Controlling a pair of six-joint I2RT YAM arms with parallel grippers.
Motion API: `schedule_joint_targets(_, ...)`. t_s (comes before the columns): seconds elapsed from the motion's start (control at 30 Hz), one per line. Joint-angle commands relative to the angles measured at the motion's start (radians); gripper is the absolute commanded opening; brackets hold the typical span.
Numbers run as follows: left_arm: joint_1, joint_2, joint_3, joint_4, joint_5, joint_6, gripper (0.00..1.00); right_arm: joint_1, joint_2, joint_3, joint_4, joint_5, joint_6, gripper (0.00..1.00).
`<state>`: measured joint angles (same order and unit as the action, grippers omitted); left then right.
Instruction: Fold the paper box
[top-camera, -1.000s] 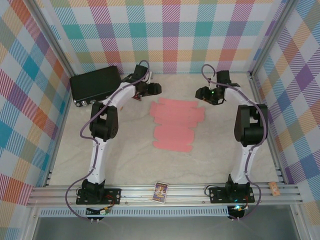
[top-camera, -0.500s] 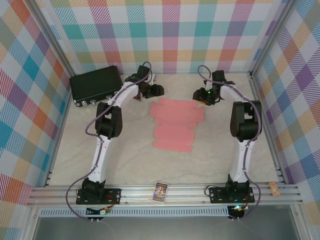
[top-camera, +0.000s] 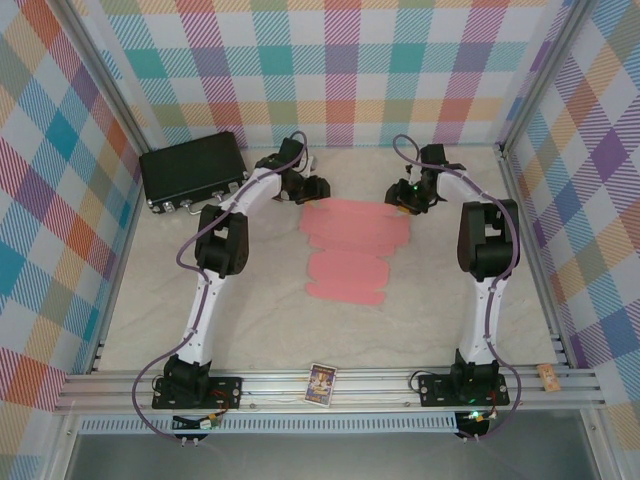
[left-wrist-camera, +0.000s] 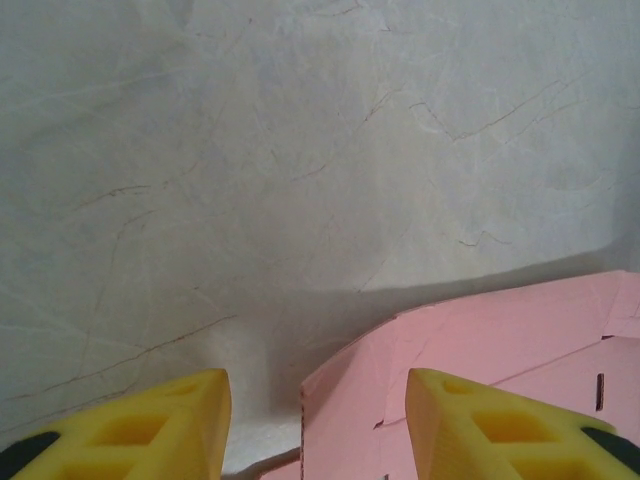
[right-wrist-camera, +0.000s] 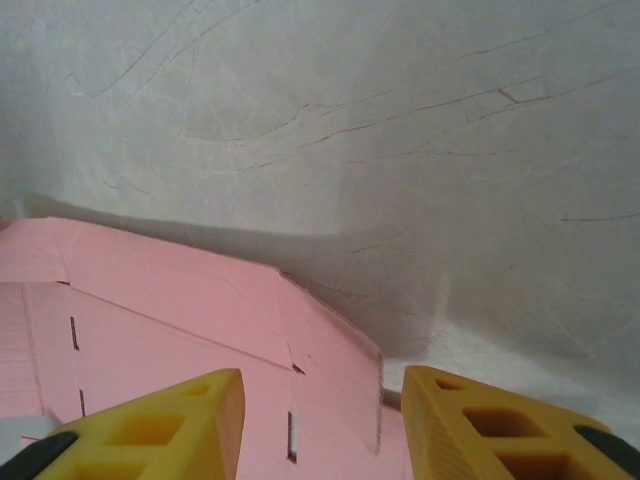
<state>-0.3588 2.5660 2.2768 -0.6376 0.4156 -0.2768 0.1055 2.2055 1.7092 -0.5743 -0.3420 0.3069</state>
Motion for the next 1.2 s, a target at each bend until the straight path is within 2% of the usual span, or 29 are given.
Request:
schedule_joint_targets(0.0, -0.009, 0.007, 0.039, -0.025, 0.049, -0.015, 0.49, 0.005, 0.029, 0.029, -0.017, -0.03, 0.009, 0.45)
schedule_joint_targets(0.23, -0.009, 0.007, 0.053, -0.027, 0.098, -0.019, 0.45, 0.005, 0.03, 0.037, -0.022, -0.049, 0.008, 0.44)
schedule_joint_targets(0.47, -0.011, 0.007, 0.075, -0.03, 0.127, -0.015, 0.46, 0.012, 0.008, 0.033, -0.01, -0.065, 0.009, 0.42)
schedule_joint_targets(0.73, -0.012, -0.008, 0.076, -0.058, -0.032, -0.015, 0.47, 0.013, -0.002, 0.041, -0.016, -0.047, 0.009, 0.42)
schedule_joint_targets(0.83, -0.017, -0.007, 0.079, -0.041, -0.034, -0.016, 0.48, 0.012, 0.0, 0.042, -0.018, -0.042, 0.009, 0.42)
schedule_joint_targets(1.03, -0.047, 0.023, 0.142, -0.134, -0.17, 0.025, 0.47, 0.012, 0.002, 0.041, -0.017, -0.053, 0.014, 0.42)
schedule_joint_targets(1.17, -0.048, 0.038, 0.151, -0.158, -0.182, 0.015, 0.47, 0.012, 0.002, 0.041, -0.015, -0.061, 0.012, 0.42)
